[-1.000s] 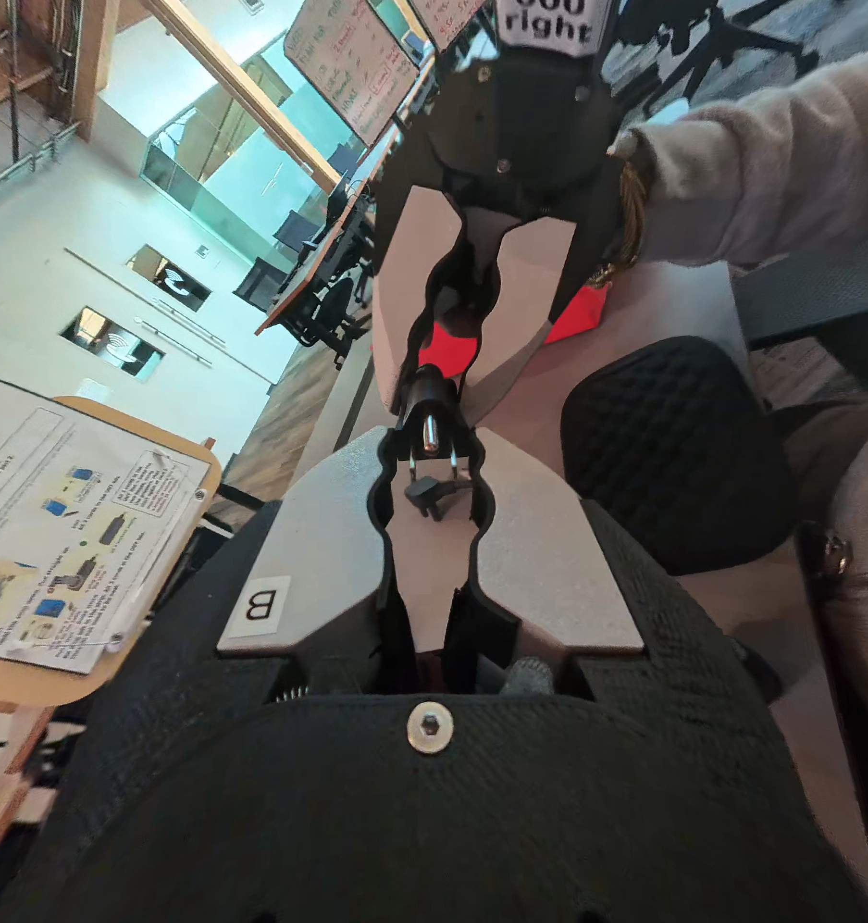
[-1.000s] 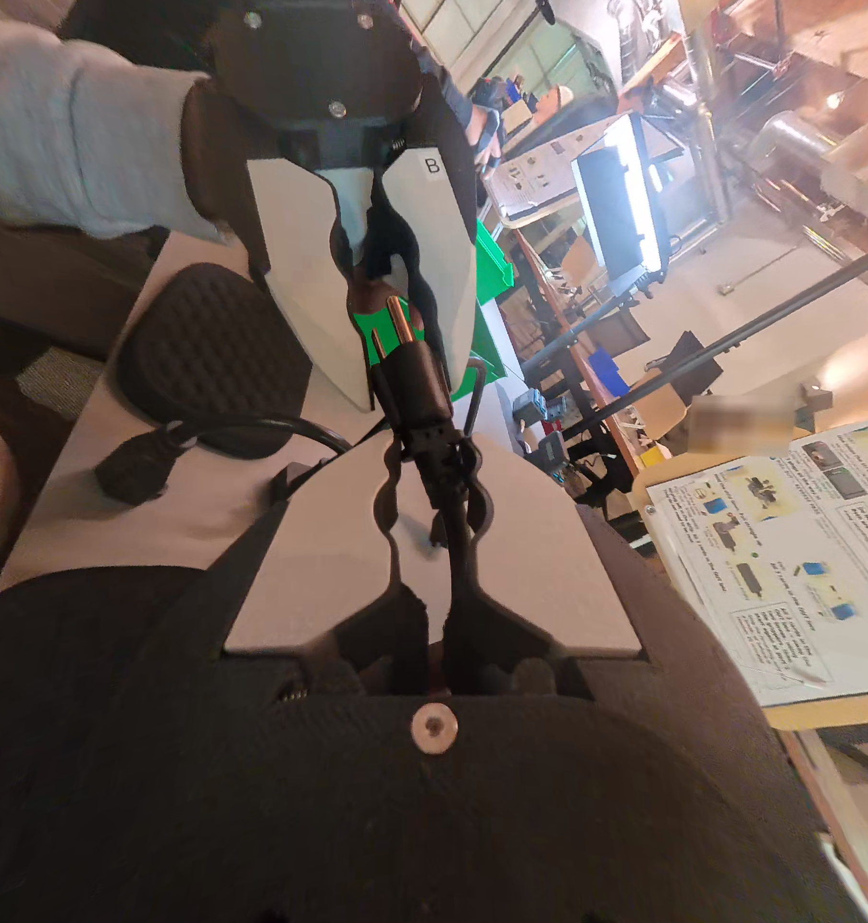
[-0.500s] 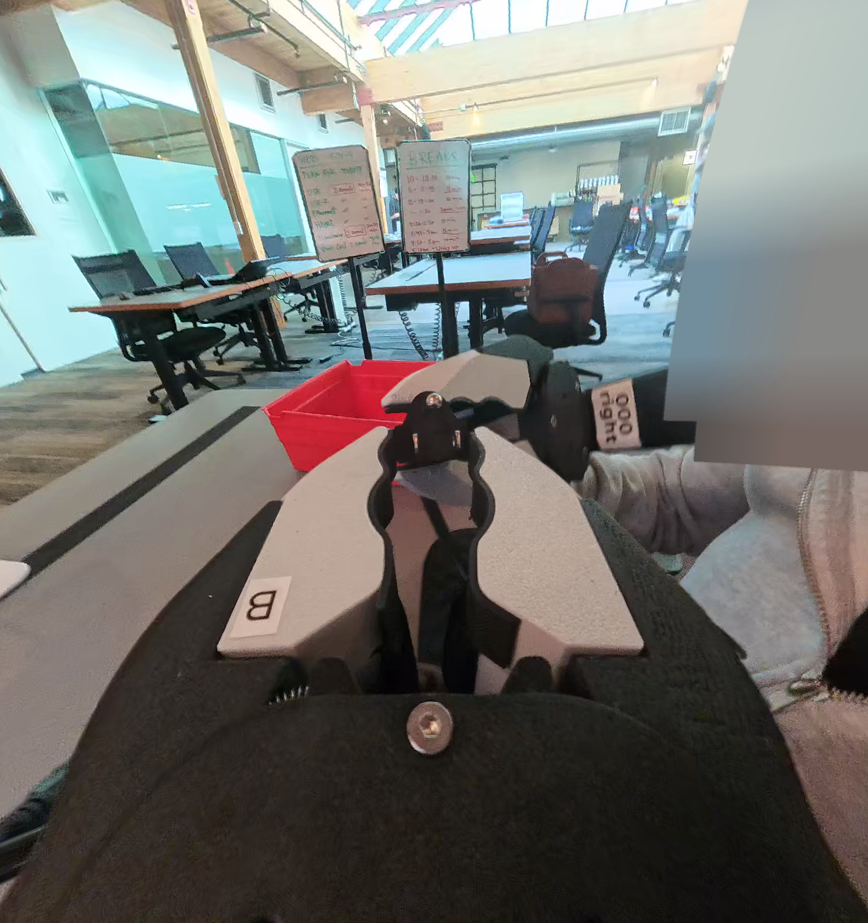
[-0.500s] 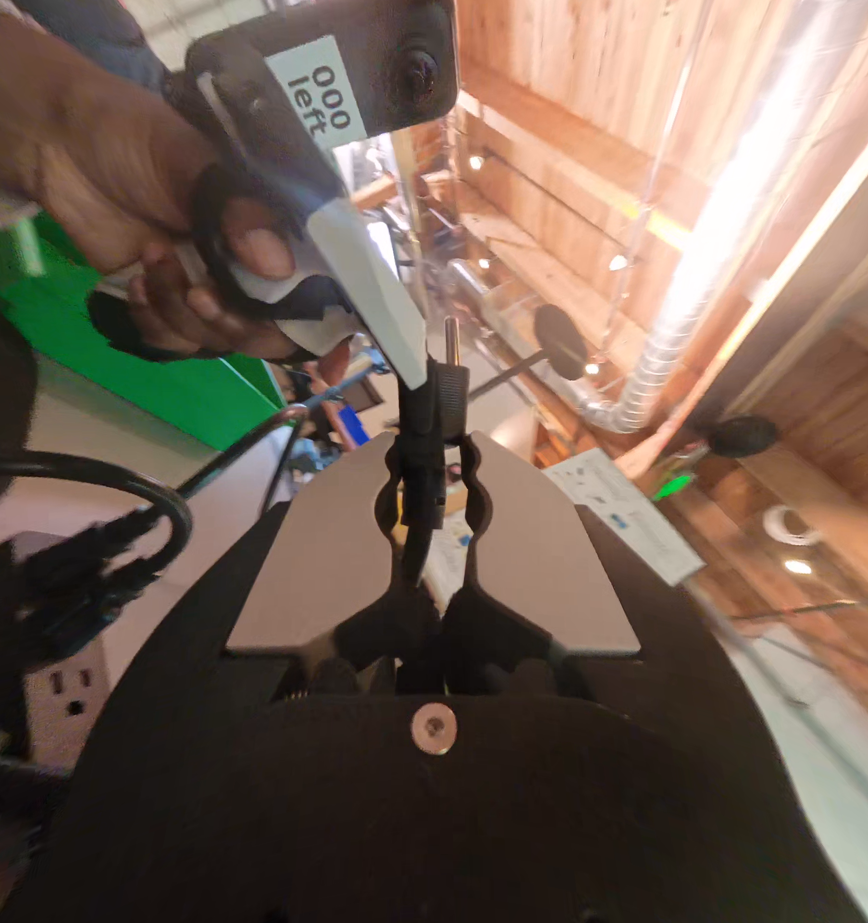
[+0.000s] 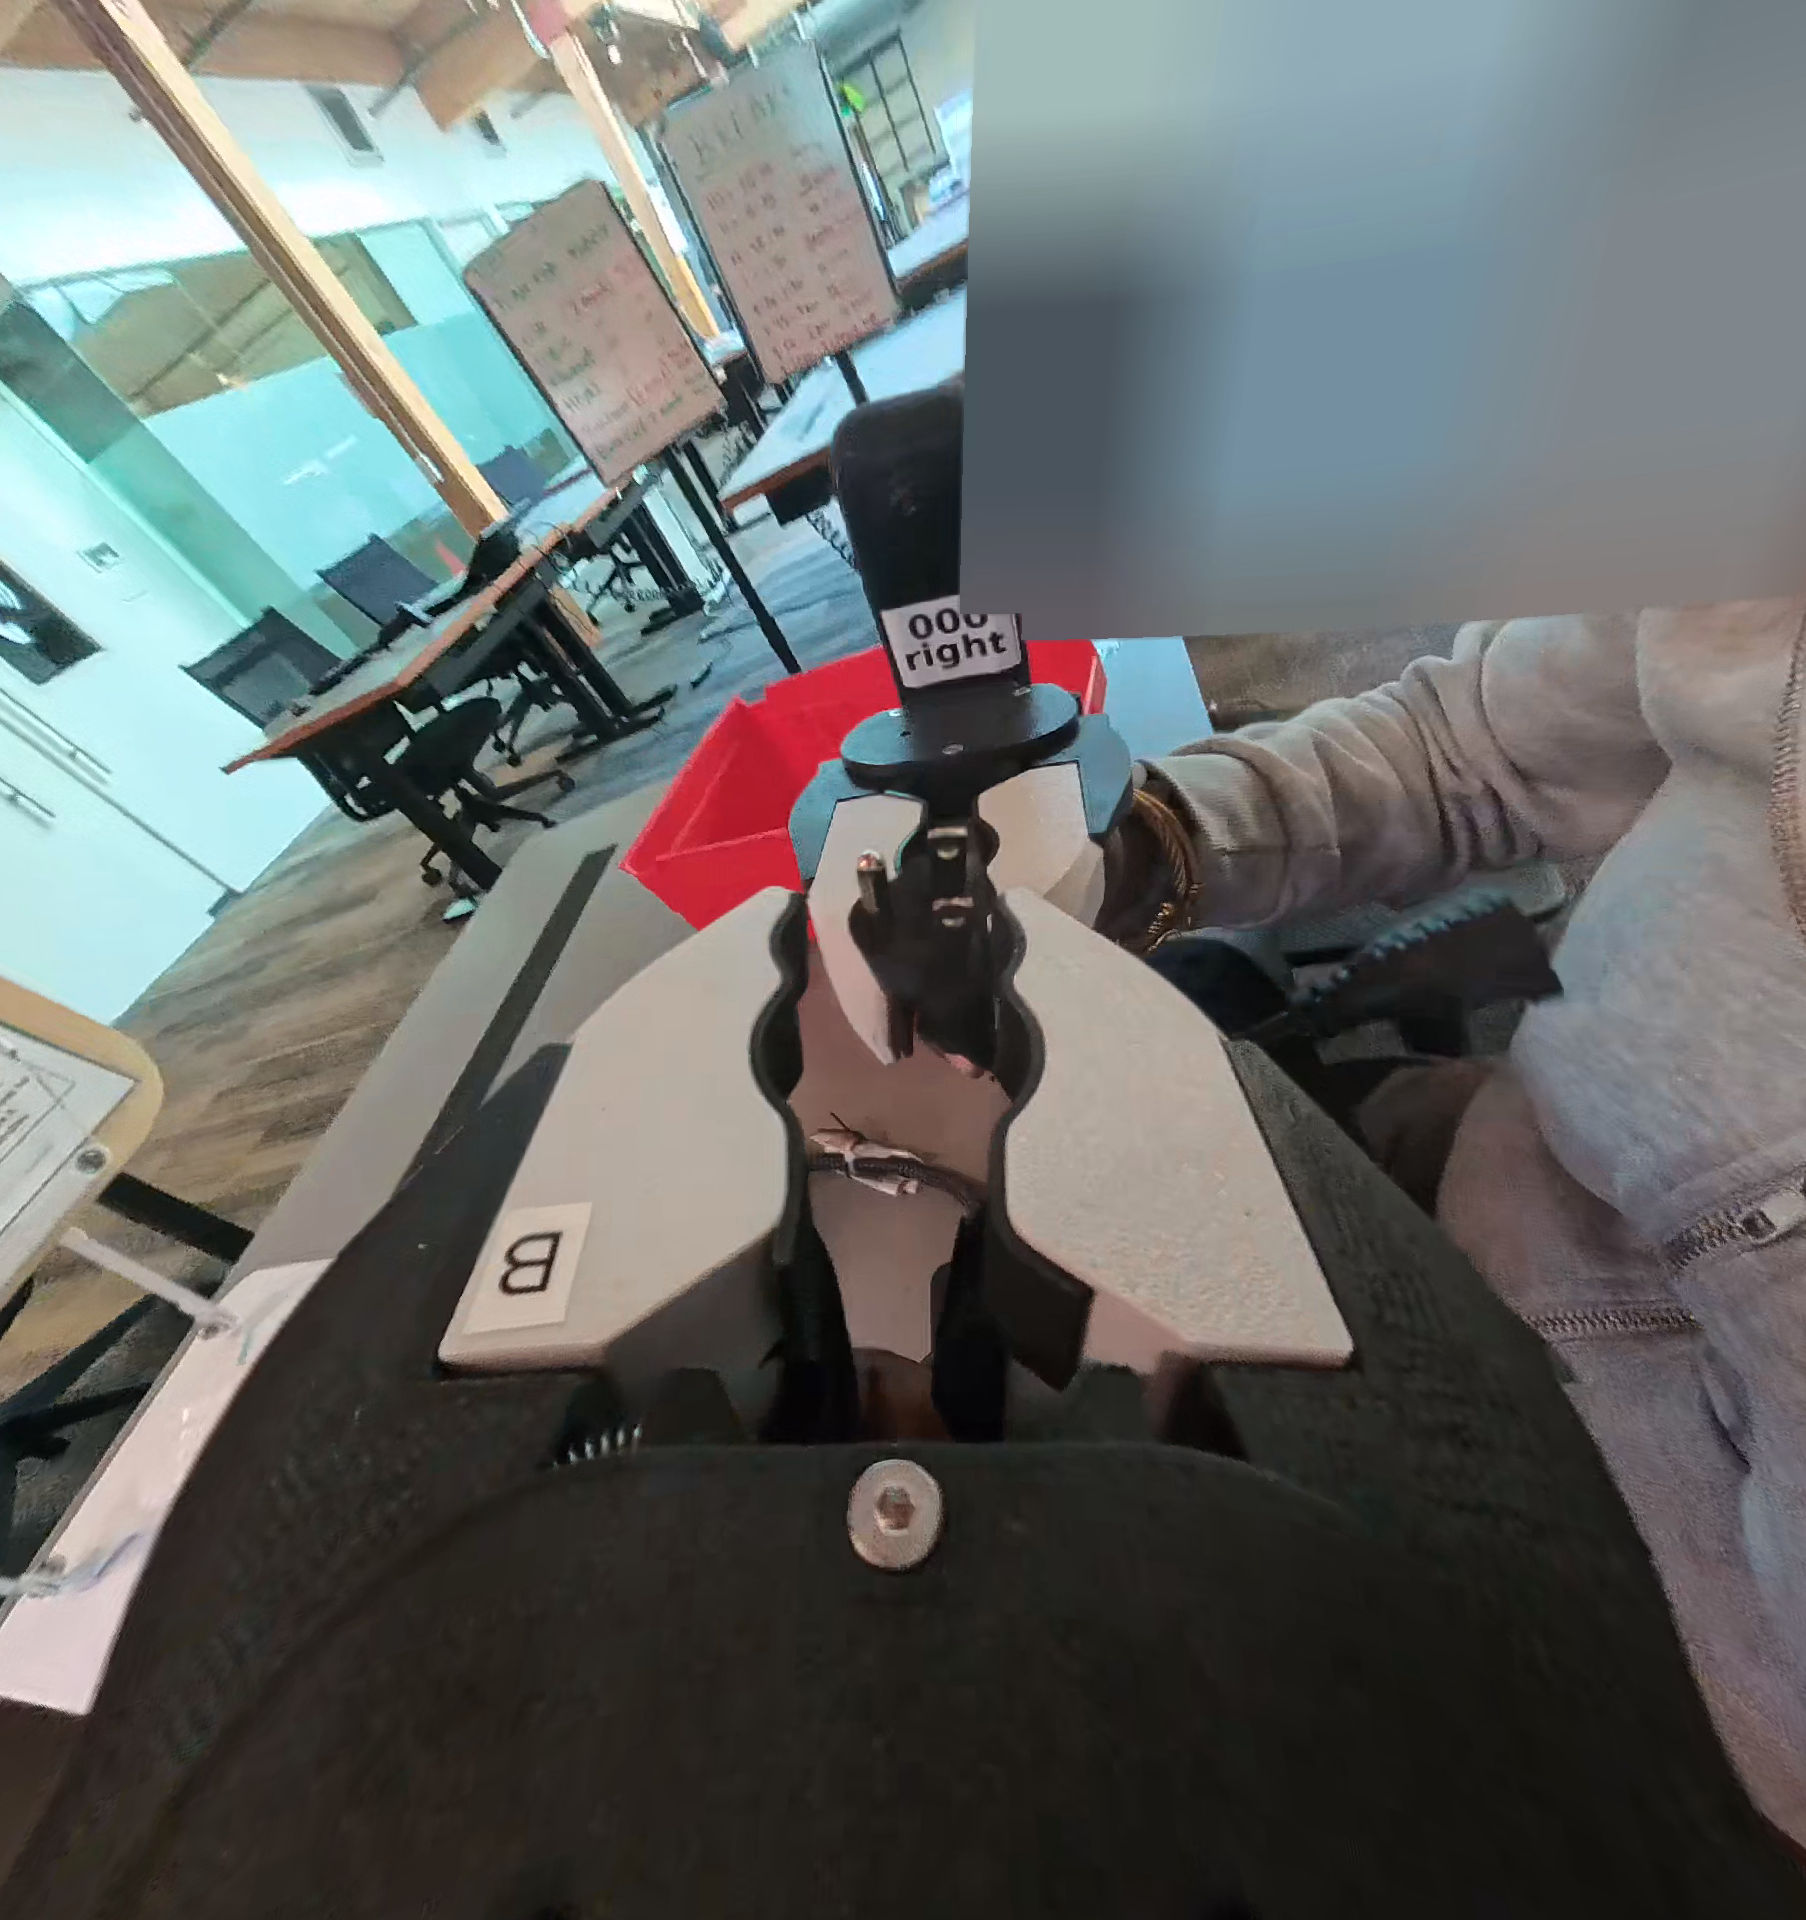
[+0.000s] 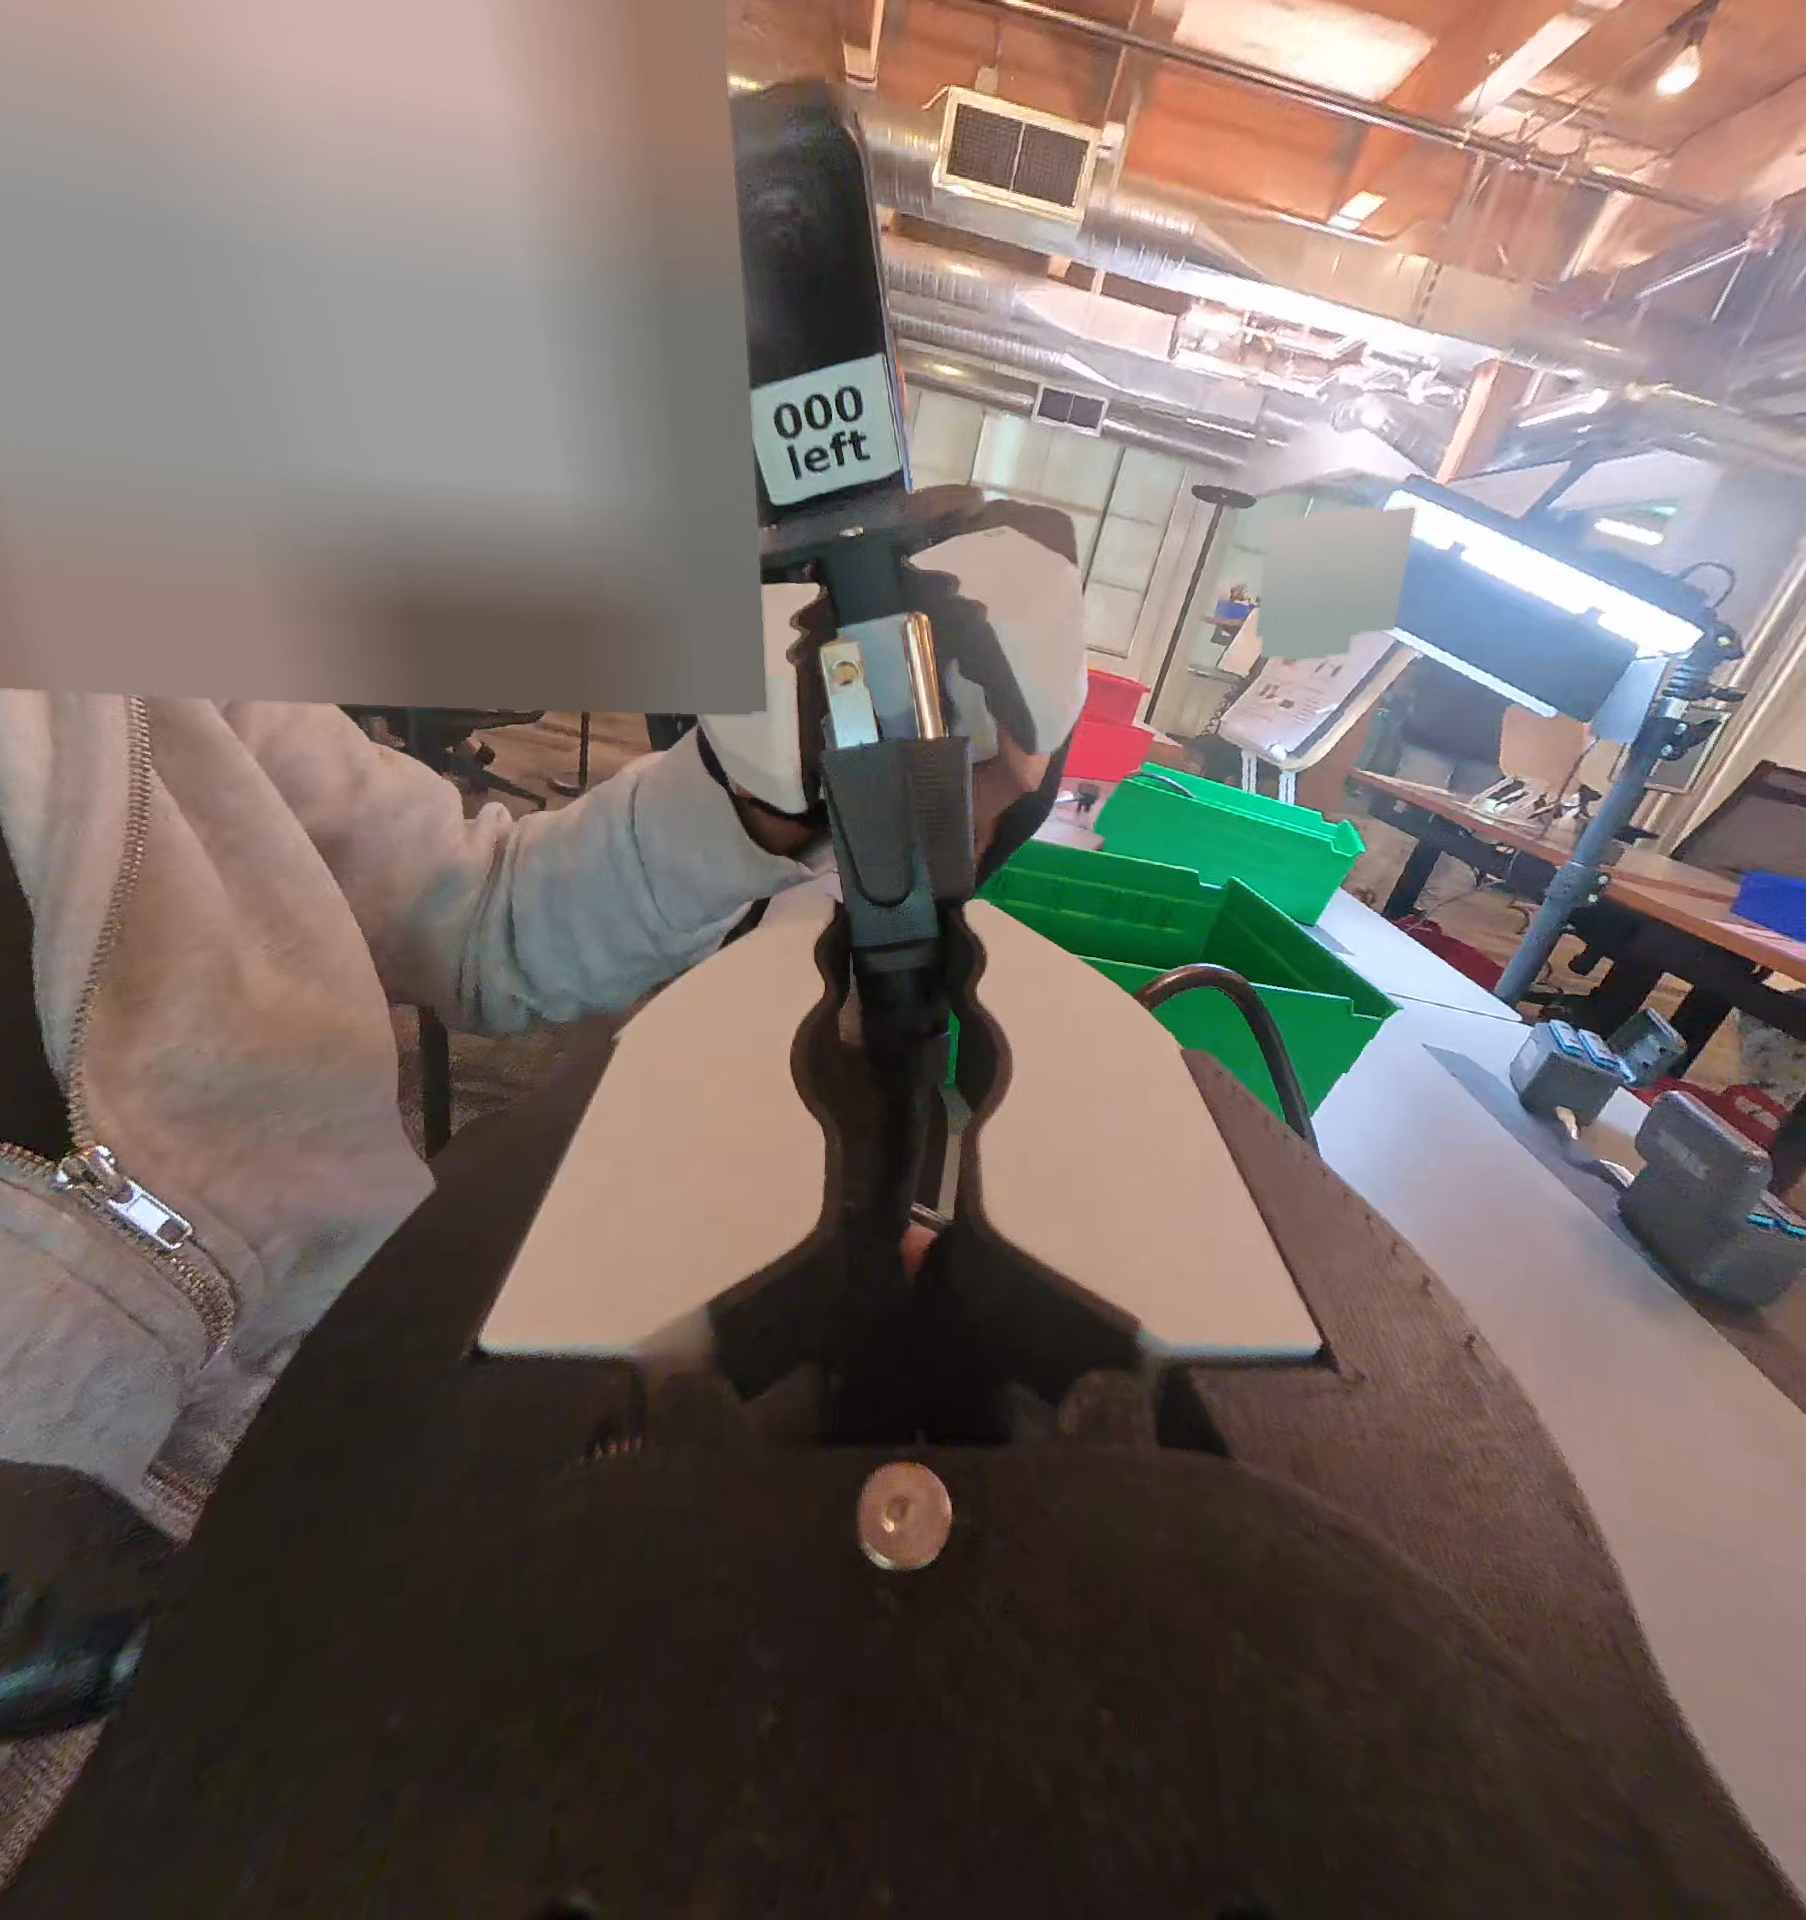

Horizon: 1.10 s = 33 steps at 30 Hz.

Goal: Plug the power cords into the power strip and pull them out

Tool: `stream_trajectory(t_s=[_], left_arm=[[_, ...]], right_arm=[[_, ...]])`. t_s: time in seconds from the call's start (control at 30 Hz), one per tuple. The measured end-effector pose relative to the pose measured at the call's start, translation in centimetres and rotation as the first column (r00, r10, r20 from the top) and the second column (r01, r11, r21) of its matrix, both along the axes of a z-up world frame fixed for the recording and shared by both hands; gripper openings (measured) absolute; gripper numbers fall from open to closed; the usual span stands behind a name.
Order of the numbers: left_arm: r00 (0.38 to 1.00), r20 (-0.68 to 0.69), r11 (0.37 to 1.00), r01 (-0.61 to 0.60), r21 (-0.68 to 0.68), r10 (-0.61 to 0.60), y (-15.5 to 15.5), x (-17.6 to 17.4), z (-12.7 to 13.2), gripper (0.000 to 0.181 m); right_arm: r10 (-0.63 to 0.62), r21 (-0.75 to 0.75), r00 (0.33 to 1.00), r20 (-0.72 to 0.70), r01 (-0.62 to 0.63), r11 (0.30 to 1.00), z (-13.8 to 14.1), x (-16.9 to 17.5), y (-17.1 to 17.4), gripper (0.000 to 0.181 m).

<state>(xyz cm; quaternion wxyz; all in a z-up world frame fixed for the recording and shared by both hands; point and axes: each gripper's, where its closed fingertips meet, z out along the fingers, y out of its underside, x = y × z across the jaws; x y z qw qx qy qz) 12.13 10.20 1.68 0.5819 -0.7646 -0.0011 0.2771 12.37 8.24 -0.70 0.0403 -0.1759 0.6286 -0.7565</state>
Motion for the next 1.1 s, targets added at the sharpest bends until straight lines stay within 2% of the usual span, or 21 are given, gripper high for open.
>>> stream_trajectory(t_s=[0.07,0.1,0.17,0.27,0.33,0.37,0.43,0.47,0.53,0.57,0.63,0.73,0.8,0.87,0.97,1.03,1.1], left_arm=[[0.999,0.028,0.998,-0.017,-0.058,0.019,0.5,-0.5,-0.4,0.033],[1.0,0.028,0.997,-0.006,-0.082,0.009,0.9,-0.4,-0.4,0.026],[0.999,0.031,0.996,-0.014,-0.083,0.017,1.4,-0.5,0.5,0.025],[1.0,0.003,0.994,-0.02,-0.11,0.02,2.3,-0.6,2.6,0.025],[0.998,-0.046,0.992,-0.037,-0.124,0.032,2.8,-0.8,5.3,0.025],[0.997,-0.068,0.99,-0.047,-0.133,0.038,3.0,-0.9,6.8,0.025],[0.995,-0.095,0.987,-0.055,-0.15,0.041,3.7,-1.1,10.0,0.025],[0.994,-0.104,0.987,-0.056,-0.148,0.041,4.2,-1.1,11.6,0.025],[0.993,-0.11,0.989,-0.044,-0.139,0.029,5.5,-0.9,14.4,0.025],[0.993,-0.113,0.992,-0.031,-0.126,0.017,6.3,-0.6,15.7,0.025],[0.994,-0.105,0.996,-0.009,-0.086,0.0,7.8,-0.1,18.0,0.025],[0.998,-0.056,0.999,0.022,0.023,-0.021,9.8,0.4,20.6,0.025],[0.999,0.003,0.994,0.048,0.099,-0.048,10.7,0.5,21.4,0.025],[0.995,0.045,0.982,0.081,0.172,-0.09,11.2,0.7,21.9,0.025],[0.982,0.112,0.956,0.118,0.269,-0.152,11.8,0.7,21.9,0.025],[0.96,0.18,0.934,0.147,0.325,-0.214,12.1,0.8,21.6,0.025],[0.944,0.219,0.92,0.16,0.357,-0.249,12.4,0.9,21.3,0.025]], right_arm=[[-0.014,-0.018,1.0,-0.004,0.014,1.0,0.2,-0.1,0.0,0.017],[-0.029,-0.032,1.0,-0.006,0.028,0.999,0.5,-0.2,0.0,0.017],[-0.029,-0.088,1.0,0.007,0.029,0.996,1.6,-0.3,0.4,0.018],[-0.025,-0.274,0.999,0.038,0.035,0.961,4.2,-0.7,1.9,0.018],[-0.088,-0.487,0.989,0.116,0.134,0.863,6.1,-2.8,4.2,0.024],[-0.152,-0.58,0.967,0.207,0.246,0.777,6.7,-4.8,5.8,0.024],[-0.274,-0.646,0.852,0.446,0.518,0.56,6.5,-9.5,8.9,0.023],[-0.315,-0.652,0.827,0.467,0.562,0.509,6.2,-10.2,9.5,0.028],[-0.443,-0.637,0.822,0.358,0.562,0.528,6.4,-9.5,7.7,0.043],[-0.522,-0.633,0.803,0.288,0.569,0.525,6.9,-9.1,6.6,0.056],[-0.603,-0.696,0.783,0.155,0.52,0.496,9.0,-7.5,5.5,0.067],[-0.677,-0.832,0.728,0.106,0.438,0.34,14.8,-5.6,7.2,0.076],[-0.734,-0.908,0.675,0.075,0.35,0.229,18.6,-3.6,9.3,0.077],[-0.794,-0.949,0.604,0.072,0.286,0.132,21.0,-1.8,11.9,0.077],[-0.849,-0.984,0.529,-0.01,0.147,0.104,23.0,1.1,13.4,0.056],[-0.888,-0.988,0.458,-0.049,0.107,0.11,23.4,1.8,13.1,0.055],[-0.904,-0.989,0.421,-0.077,0.079,0.122,23.4,2.1,12.7,0.051]])
